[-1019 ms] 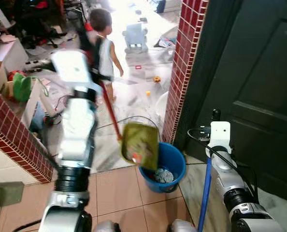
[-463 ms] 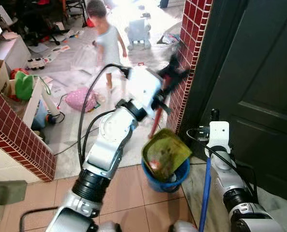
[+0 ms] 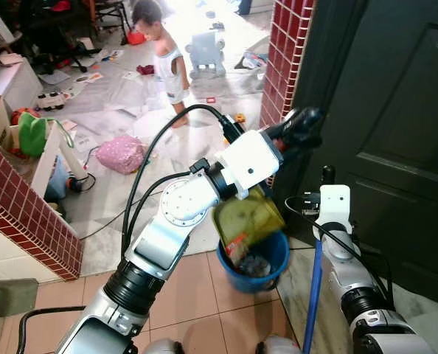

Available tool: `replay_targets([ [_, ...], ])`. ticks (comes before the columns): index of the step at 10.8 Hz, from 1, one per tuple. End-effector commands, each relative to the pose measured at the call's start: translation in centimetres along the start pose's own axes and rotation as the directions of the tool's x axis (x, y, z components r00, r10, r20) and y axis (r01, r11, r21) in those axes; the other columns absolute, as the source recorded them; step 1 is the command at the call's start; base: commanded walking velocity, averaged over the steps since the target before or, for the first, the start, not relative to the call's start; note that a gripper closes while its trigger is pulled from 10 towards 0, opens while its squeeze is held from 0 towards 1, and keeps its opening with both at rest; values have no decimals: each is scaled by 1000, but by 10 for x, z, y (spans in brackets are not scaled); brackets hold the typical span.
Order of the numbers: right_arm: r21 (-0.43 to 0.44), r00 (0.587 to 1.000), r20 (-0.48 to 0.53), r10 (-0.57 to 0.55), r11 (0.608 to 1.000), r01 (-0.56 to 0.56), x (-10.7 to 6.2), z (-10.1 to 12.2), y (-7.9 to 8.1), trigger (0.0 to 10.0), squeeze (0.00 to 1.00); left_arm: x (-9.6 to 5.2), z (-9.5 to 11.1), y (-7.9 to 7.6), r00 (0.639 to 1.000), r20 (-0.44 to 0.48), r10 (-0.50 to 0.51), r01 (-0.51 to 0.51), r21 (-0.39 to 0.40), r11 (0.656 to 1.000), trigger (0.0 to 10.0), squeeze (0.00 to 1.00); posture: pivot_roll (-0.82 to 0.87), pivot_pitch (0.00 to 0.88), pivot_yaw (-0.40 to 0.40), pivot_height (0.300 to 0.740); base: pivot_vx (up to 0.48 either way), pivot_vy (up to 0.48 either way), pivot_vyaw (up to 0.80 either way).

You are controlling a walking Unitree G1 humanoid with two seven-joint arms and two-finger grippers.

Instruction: Sweep floor

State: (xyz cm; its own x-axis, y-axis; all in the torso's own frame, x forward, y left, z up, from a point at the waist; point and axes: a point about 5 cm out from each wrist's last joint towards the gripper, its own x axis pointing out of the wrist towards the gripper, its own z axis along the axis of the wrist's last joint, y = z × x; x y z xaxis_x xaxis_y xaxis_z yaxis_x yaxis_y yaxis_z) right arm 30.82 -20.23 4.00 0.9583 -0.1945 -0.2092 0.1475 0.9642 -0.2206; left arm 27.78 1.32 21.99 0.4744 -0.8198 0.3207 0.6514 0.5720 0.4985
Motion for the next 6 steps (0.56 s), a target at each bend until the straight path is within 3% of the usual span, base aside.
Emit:
replay_targets([
  [1, -72, 999, 44, 15, 997, -12, 5, 10, -4, 10000, 0, 0, 7, 18, 998, 15, 63, -64, 95, 993, 10000, 0, -112, 8, 37, 740, 0, 0, 0],
  [5, -73, 999, 47, 13, 997, -9, 6, 11, -4, 10000, 0, -3, 13, 39, 980, 48, 195, -199, 78, 977, 10000, 0, -110, 4, 35, 740, 0, 0, 0],
  [6, -73, 999, 48, 14, 997, -10, 6, 12, -3, 10000, 0, -5, 21, 56, 951, 89, 297, -303, 68, 950, 10000, 0, -107, 1, 33, 740, 0, 0, 0],
])
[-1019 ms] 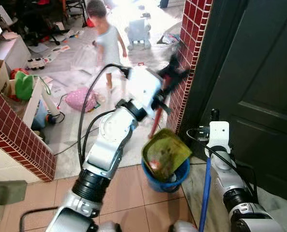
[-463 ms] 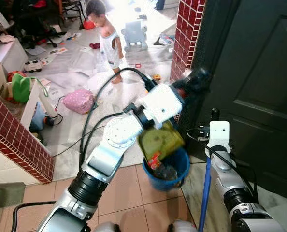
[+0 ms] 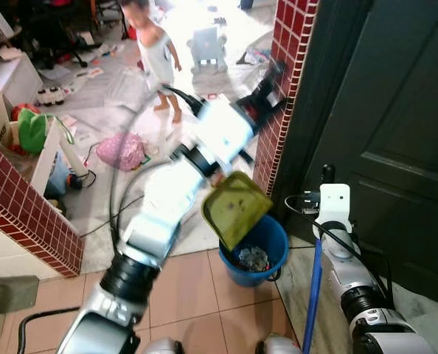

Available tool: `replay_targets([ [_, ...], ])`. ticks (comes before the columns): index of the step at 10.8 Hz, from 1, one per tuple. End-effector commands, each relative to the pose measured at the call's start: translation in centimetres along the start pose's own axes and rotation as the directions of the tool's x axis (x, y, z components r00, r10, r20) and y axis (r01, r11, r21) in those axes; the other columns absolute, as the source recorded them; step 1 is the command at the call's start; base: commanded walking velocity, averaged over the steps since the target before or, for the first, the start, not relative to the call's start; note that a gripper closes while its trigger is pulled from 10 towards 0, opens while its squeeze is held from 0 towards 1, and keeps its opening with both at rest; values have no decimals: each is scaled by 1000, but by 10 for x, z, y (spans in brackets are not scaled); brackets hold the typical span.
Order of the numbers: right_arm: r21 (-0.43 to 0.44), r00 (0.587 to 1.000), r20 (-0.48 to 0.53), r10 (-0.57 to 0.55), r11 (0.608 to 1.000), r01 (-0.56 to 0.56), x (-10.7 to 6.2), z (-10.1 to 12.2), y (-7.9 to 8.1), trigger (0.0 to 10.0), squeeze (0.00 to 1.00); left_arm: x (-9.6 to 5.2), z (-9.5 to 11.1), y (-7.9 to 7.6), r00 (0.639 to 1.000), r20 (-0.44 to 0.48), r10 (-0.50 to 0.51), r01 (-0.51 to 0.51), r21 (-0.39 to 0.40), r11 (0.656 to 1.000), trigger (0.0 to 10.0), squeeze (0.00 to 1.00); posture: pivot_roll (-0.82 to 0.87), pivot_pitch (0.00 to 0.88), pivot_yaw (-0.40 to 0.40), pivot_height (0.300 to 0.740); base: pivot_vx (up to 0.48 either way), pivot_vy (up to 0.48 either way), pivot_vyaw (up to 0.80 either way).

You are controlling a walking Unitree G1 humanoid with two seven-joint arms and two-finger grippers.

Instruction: Sweep floor

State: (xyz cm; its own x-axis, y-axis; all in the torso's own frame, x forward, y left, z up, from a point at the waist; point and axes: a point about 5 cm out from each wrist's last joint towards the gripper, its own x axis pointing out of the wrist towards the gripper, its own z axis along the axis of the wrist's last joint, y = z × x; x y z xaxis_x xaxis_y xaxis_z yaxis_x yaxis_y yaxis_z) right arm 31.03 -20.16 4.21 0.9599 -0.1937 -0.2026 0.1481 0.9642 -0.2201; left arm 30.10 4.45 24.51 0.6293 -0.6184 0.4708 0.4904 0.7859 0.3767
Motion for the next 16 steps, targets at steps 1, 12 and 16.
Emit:
replay_targets([
  [1, -73, 999, 41, 15, 997, -12, 4, 9, -3, 10000, 0, 6, 22, 22, 990, 96, 100, -105, 51, 993, 10000, 0, -107, 1, 33, 740, 0, 0, 0],
  [12, -57, 999, 16, 44, 997, -43, 2, 2, 1, 10000, 0, -66, -30, 108, 719, -201, 665, -637, 191, 746, 10000, 0, -79, 0, 23, 740, 0, 0, 0],
  [16, -54, 998, 13, 54, 997, -53, 2, 2, 2, 10000, 0, -105, -103, 63, 658, -469, 589, -606, 134, 784, 10000, 0, -90, 0, 22, 740, 0, 82, 0],
])
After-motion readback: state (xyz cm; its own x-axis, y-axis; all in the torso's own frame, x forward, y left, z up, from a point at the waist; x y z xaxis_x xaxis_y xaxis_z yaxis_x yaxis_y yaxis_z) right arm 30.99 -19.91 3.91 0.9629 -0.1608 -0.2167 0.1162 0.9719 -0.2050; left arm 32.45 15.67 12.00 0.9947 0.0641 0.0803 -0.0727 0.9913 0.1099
